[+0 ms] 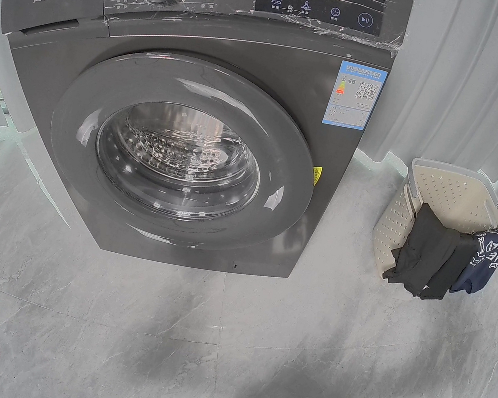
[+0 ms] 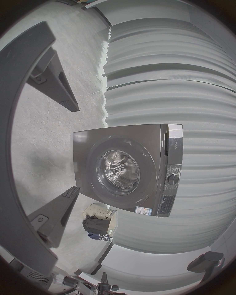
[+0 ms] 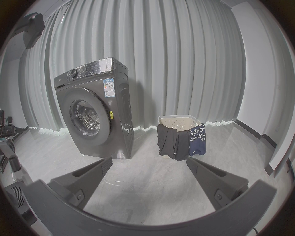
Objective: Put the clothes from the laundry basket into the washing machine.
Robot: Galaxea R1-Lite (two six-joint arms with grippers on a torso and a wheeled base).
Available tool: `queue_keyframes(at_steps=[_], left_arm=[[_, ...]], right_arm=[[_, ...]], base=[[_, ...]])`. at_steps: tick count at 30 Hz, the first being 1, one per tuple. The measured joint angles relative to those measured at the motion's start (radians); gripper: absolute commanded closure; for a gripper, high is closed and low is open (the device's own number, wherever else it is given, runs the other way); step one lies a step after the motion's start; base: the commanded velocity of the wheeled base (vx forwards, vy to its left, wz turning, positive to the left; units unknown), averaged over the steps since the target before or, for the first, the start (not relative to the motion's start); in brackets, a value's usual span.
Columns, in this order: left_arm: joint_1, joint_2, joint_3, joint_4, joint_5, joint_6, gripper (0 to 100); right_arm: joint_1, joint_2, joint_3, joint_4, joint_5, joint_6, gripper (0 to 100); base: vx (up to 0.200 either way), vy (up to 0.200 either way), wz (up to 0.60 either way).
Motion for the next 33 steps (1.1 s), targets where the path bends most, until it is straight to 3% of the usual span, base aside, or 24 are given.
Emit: queue_keyframes(at_steps=[4, 11, 17, 28, 33], left_arm=[[0.0, 0.0, 0.0, 0.0, 0.0, 0.0, 0], [0.0, 0.0, 0.0, 0.0, 0.0, 0.0, 0], [0.0, 0.0, 0.0, -0.001, 0.0, 0.0, 0], [0.0, 0.0, 0.0, 0.0, 0.0, 0.0, 0], [0.0, 0.0, 0.0, 0.0, 0.0, 0.0, 0]], right_arm=[[0.0, 0.0, 0.0, 0.0, 0.0, 0.0, 0], [-0.001, 0.0, 0.0, 0.0, 0.0, 0.001, 0], [-0.002, 0.0, 0.0, 0.0, -0.003, 0.001, 0], [0.0, 0.0, 0.0, 0.0, -0.004, 0.001, 0], [0.0, 0.0, 0.0, 0.0, -0.004, 0.001, 0]], base=[[0.0, 0.2, 0.0], [0.0, 0.0, 0.0], [0.0, 0.0, 0.6], [0.0, 0.0, 0.0], [0.0, 0.2, 0.0]])
